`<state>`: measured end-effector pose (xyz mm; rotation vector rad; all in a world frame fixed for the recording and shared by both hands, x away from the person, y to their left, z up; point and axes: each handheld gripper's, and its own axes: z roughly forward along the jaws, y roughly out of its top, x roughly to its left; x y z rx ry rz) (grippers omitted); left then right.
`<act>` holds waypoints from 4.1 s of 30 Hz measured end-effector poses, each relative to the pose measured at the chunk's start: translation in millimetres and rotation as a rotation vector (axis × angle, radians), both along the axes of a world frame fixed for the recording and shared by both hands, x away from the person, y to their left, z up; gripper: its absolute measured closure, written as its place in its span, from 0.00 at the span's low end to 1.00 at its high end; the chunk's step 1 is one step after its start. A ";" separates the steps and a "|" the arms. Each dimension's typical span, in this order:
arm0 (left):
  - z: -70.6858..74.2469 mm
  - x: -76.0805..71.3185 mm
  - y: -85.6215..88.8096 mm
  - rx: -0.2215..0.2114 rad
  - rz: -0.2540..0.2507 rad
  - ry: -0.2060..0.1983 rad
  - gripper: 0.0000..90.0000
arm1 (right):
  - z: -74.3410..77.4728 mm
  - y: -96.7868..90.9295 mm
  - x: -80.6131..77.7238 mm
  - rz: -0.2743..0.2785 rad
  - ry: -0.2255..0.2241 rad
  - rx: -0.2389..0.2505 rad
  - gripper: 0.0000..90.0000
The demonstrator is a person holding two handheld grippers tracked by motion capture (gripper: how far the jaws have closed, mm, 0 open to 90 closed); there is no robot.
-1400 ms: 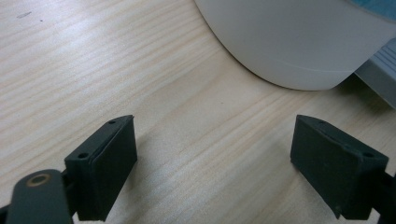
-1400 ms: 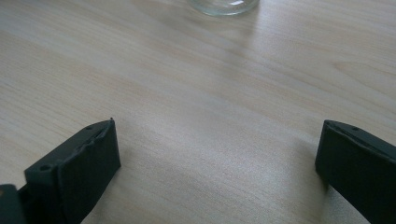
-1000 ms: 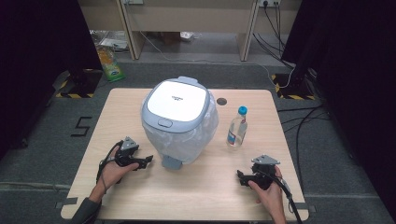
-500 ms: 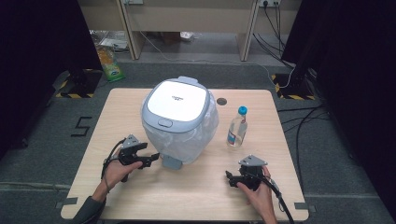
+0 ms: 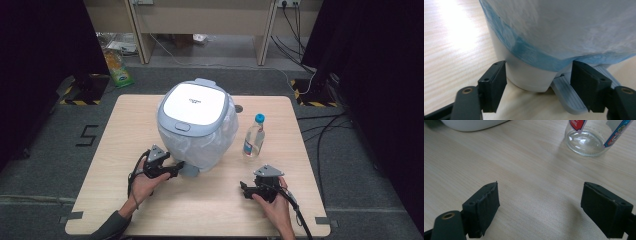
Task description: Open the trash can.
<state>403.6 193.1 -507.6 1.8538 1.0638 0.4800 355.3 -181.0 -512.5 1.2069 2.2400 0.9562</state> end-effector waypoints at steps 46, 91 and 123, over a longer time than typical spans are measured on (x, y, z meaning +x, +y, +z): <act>80.7 -33.1 45.7 -0.125 -0.062 -0.153 0.99 | -4.3 -7.9 -0.2 -0.013 0.015 -0.002 0.18; 181.8 -25.7 7.5 -0.230 -0.220 -0.295 0.99 | -4.7 -10.3 2.3 -0.015 0.032 0.009 0.17; 173.7 -1.0 -18.1 -0.232 -0.239 -0.285 1.00 | -4.6 -13.3 1.5 -0.020 0.033 0.008 0.17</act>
